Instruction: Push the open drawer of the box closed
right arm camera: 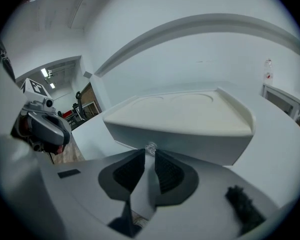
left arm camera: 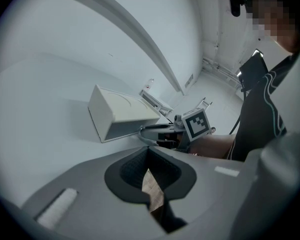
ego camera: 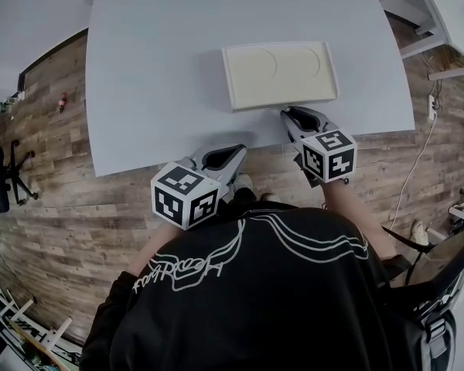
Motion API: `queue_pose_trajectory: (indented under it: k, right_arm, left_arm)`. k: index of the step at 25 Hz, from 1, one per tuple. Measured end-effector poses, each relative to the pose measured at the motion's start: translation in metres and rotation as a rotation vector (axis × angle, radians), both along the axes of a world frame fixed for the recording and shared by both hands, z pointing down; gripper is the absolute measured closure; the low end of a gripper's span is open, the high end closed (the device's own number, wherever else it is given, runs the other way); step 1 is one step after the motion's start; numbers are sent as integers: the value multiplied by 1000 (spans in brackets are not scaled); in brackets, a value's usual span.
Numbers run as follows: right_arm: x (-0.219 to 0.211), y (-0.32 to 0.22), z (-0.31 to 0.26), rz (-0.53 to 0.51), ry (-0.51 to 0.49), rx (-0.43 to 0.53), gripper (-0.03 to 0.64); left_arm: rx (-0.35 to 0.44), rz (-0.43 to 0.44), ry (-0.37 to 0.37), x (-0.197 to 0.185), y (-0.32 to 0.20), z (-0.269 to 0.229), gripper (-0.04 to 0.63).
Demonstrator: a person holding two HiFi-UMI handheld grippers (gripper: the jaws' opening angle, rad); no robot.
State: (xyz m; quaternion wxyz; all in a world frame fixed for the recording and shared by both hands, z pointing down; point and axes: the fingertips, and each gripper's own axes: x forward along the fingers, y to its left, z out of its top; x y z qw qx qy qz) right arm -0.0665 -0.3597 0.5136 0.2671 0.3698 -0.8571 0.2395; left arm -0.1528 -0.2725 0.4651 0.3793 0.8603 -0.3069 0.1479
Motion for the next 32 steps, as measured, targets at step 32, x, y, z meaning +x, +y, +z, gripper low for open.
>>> queue_pose_trajectory:
  k: [32]
  right_arm:
    - [91,258,-152,-378,-362,183,607]
  left_arm:
    - [226,-67,-3,147,172,-94,589]
